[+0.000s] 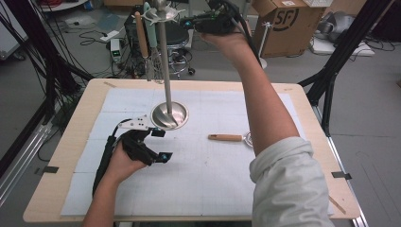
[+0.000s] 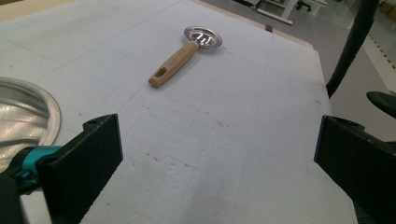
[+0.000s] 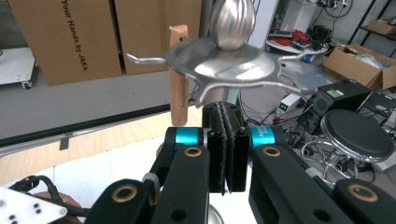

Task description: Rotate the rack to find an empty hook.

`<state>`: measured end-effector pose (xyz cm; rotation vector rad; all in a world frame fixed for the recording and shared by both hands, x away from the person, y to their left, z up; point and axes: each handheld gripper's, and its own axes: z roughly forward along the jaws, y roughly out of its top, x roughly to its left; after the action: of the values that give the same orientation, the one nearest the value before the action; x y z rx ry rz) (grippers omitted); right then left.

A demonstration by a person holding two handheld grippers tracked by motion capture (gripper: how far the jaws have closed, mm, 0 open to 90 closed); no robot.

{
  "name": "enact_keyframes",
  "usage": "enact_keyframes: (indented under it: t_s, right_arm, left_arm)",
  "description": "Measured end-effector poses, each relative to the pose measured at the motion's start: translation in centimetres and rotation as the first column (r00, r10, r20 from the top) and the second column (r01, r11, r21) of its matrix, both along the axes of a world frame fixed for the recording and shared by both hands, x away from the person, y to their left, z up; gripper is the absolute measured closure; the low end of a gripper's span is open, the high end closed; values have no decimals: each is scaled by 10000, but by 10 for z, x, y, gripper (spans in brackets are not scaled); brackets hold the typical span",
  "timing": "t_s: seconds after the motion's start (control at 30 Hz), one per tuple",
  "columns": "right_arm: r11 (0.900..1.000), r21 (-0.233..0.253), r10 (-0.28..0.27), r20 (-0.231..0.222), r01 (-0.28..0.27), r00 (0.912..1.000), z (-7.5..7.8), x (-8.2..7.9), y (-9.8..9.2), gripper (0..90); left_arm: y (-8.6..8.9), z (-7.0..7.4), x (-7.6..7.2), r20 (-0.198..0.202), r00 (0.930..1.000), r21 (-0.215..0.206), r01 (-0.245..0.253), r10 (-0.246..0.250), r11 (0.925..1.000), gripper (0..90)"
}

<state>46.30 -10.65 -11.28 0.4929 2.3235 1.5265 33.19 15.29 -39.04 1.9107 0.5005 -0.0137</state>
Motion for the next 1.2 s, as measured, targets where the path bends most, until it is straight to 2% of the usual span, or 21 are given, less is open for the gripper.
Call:
enact_keyframes:
  t_s: [0.57, 0.77, 0.97, 1.13, 1.2]
  right_arm:
    - [9970, -362, 687, 179, -680, 9975, 1, -13, 30, 893]
    - [9964, -183, 832, -39, -833, 9965, -3, -14, 22, 805]
    - [9949, -175, 992, -158, -995, 9949, -15, -20, 17, 689]
    - [9915, -152, 1288, -387, -1295, 9909, -27, -27, 13, 648]
    - [9915, -201, 1278, -351, -1286, 9912, -32, -29, 11, 634]
  left_arm:
    - [1, 1, 0, 82, 10000, 26, 46, -47, 10000, 16]
    - [1, 0, 0, 59, 9999, 31, 97, -97, 9999, 16]
    - [0, 1, 0, 64, 9999, 28, 85, -85, 10000, 16]
    - [0, 0, -1, 59, 9999, 90, 82, -83, 9999, 16]
    - [-1, 0, -1, 62, 10000, 101, 72, -72, 9999, 16]
